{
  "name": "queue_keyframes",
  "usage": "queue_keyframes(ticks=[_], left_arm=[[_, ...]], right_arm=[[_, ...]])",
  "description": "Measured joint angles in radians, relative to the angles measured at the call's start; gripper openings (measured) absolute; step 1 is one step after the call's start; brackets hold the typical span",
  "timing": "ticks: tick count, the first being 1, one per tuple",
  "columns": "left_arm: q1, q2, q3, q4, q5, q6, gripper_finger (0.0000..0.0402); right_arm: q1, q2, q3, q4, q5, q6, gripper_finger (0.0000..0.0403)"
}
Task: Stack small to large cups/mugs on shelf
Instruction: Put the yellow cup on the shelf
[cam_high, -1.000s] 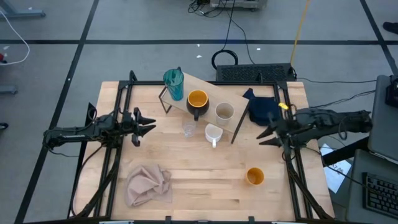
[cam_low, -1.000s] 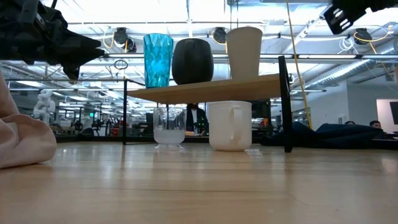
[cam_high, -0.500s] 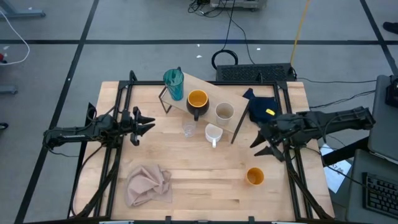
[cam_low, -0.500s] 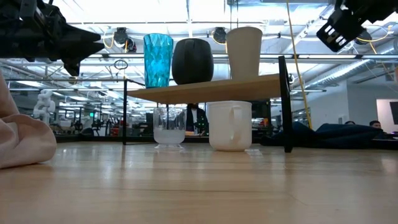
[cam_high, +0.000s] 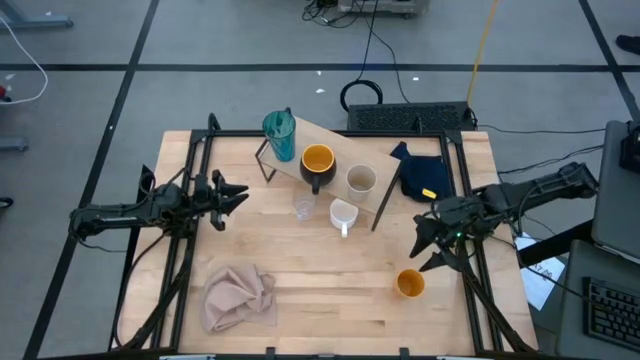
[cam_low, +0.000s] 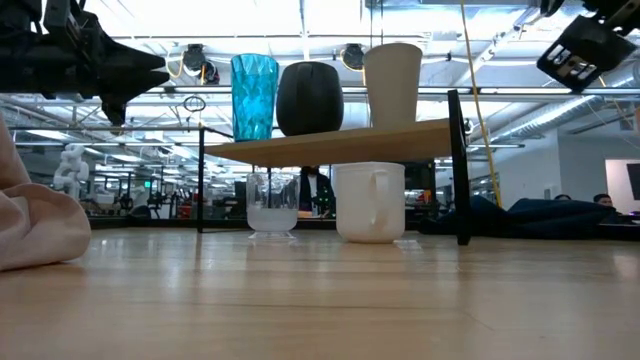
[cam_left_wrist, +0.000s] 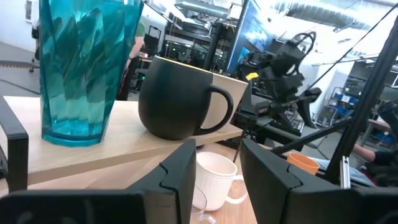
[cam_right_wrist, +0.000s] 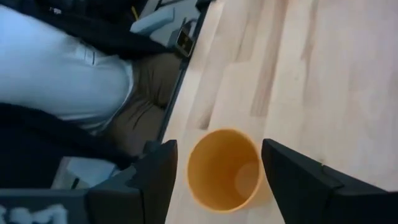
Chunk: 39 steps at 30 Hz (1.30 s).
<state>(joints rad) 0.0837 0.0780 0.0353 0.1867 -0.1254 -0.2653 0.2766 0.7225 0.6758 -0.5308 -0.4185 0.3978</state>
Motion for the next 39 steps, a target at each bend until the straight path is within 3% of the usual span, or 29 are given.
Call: queue_keyframes(ticks=[8, 39], left_arm=[[0.0, 0.0, 0.0, 0.0, -0.007, -0.002, 0.0124], [0.0, 0.0, 0.0, -0.003, -0.007, -0.001, 0.0124]], right_arm=[[0.056, 0.115, 0.0, -0.043, 0.075, 0.002, 0.0211], [0.059, 0.364, 0.0, -0.073, 0.1, -0.017, 0.021]])
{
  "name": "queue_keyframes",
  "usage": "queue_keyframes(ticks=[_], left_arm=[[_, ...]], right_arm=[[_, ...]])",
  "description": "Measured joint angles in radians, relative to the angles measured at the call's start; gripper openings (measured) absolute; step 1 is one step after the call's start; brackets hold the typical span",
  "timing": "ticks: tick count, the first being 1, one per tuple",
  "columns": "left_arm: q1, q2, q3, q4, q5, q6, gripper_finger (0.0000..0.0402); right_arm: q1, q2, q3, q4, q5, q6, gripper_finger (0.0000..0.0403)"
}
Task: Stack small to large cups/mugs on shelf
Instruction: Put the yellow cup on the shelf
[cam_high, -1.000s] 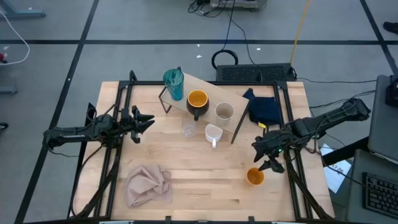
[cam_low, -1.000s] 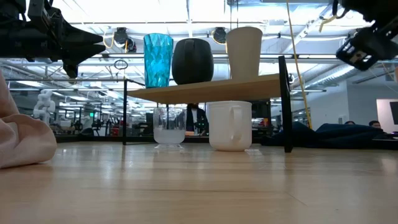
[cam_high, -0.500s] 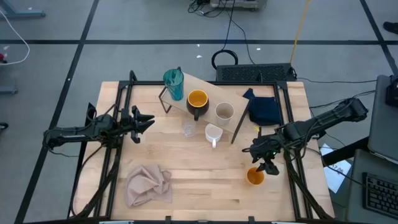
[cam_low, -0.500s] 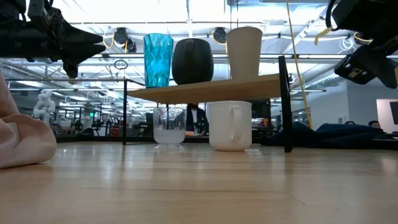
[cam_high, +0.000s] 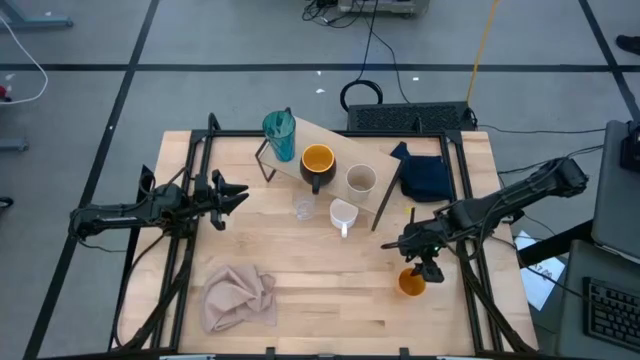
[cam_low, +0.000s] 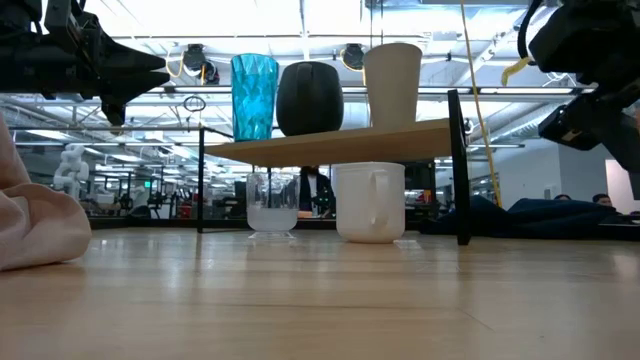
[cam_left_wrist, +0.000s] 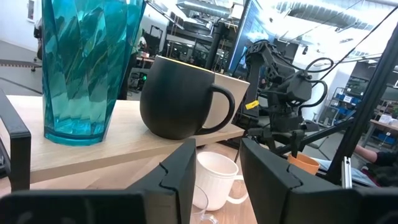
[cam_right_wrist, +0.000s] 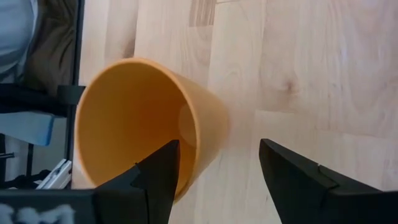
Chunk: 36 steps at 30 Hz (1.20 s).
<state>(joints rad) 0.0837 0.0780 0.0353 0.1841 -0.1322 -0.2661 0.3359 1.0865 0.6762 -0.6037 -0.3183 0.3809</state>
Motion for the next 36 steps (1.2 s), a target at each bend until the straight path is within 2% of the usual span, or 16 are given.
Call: queue_keyframes(ticks=[18, 24, 27, 31, 36], left_arm=[[0.0, 0.0, 0.0, 0.0, 0.0, 0.001, 0.0124], [0.0, 0.0, 0.0, 0.0, 0.0, 0.001, 0.0124], [0.0, 0.0, 0.0, 0.0, 0.0, 0.001, 0.0124], [0.0, 0.0, 0.0, 0.0, 0.0, 0.0, 0.0124], [0.0, 0.0, 0.0, 0.0, 0.001, -0.004, 0.0124]], right_arm=[[0.0, 0.003, 0.0, 0.001, 0.0, 0.0, 0.0201], [0.0, 0.003, 0.0, 0.001, -0.023, 0.001, 0.0139], [0.008, 0.003, 0.0, 0.002, -0.027, -0.002, 0.0088], [0.037, 0.003, -0.002, 0.038, -0.016, -0.081, 0.0013], [0.106, 0.003, -0.014, 0.209, -0.001, -0.148, 0.0004]])
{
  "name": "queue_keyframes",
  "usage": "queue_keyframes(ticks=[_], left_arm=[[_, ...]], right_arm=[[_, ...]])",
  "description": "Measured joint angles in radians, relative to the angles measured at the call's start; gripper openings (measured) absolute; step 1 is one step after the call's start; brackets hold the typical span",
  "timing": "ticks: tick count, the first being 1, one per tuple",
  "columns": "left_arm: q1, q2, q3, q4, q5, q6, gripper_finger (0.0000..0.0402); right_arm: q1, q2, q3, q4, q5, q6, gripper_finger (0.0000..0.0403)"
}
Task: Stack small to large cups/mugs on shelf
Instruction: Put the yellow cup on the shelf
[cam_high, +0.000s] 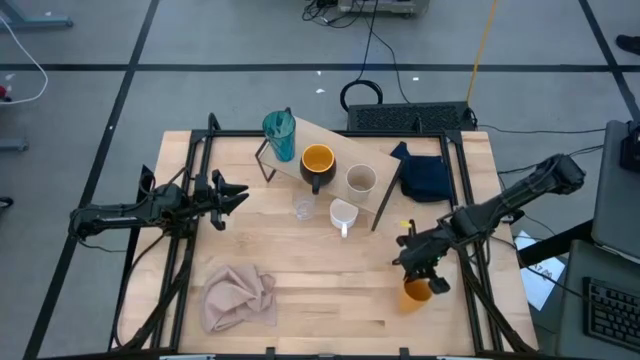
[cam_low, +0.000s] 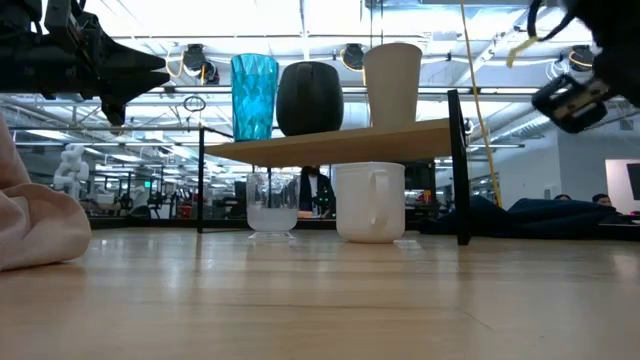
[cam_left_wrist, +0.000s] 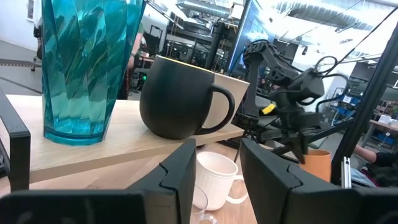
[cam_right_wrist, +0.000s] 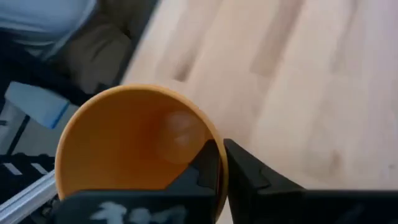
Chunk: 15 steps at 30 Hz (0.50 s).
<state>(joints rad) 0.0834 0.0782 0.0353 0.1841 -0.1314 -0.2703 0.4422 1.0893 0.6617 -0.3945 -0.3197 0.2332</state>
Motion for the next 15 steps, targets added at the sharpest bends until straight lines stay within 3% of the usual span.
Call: queue_keyframes(ticks=[8, 15], left_arm=[[0.0, 0.0, 0.0, 0.003, 0.013, -0.003, 0.0124], [0.0, 0.0, 0.0, 0.114, 0.175, -0.047, 0.0124]], right_arm=[[-0.014, -0.028, 0.0, 0.162, 0.058, -0.047, 0.0002], [-0.087, -0.048, 0.125, 0.109, 0.068, -0.139, 0.0001]])
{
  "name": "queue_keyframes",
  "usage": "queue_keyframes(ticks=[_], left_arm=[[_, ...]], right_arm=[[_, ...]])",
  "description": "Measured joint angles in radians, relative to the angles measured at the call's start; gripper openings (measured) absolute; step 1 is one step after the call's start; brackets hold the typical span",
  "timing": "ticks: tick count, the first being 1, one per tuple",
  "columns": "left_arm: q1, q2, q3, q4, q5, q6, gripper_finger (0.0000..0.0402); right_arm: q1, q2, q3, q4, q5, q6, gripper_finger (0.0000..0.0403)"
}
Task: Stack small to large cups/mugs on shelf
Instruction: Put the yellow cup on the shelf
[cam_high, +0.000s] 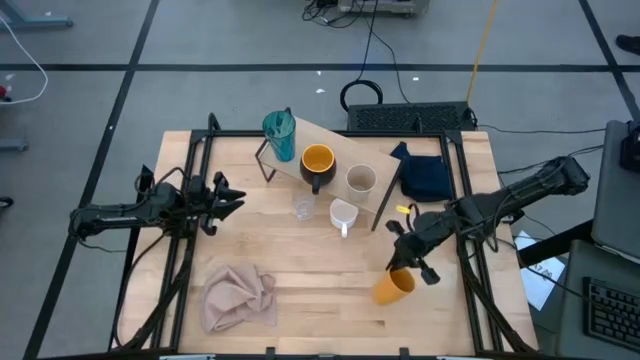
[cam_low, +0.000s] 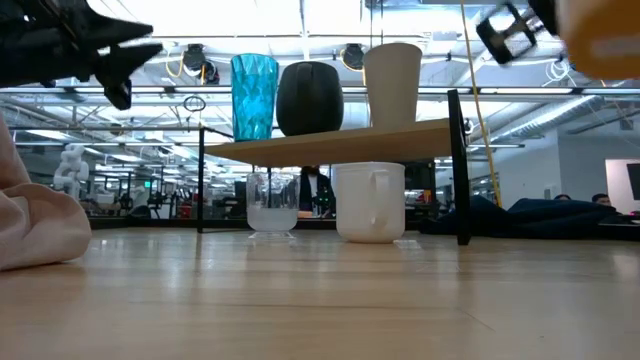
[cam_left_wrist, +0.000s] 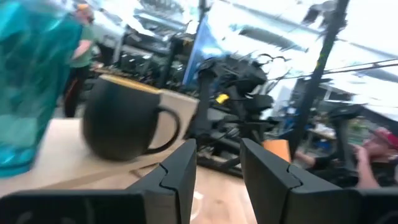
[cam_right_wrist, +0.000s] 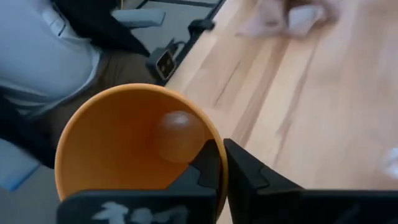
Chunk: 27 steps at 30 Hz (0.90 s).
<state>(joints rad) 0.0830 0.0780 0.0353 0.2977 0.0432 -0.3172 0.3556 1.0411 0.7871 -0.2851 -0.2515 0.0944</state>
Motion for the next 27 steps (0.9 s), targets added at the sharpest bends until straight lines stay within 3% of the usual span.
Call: queue_keyframes(ticks=[7, 15, 21, 27], left_arm=[[0.0, 0.0, 0.0, -0.018, 0.014, 0.027, 0.0124], [0.001, 0.0, 0.0, -0.061, 0.005, 0.035, 0.0124], [0.001, 0.0, 0.0, -0.066, 0.004, 0.051, 0.0124], [0.001, 0.0, 0.0, -0.066, 0.004, 0.053, 0.0124]], right_arm=[[-0.035, 0.0, 0.224, -0.224, 0.166, -0.172, 0.0001], [-0.134, 0.005, 0.446, -0.407, 0.281, -0.221, 0.0], [-0.208, 0.004, 0.526, -0.402, 0.304, -0.246, 0.0], [-0.264, 0.006, 0.536, -0.291, 0.304, -0.221, 0.0]])
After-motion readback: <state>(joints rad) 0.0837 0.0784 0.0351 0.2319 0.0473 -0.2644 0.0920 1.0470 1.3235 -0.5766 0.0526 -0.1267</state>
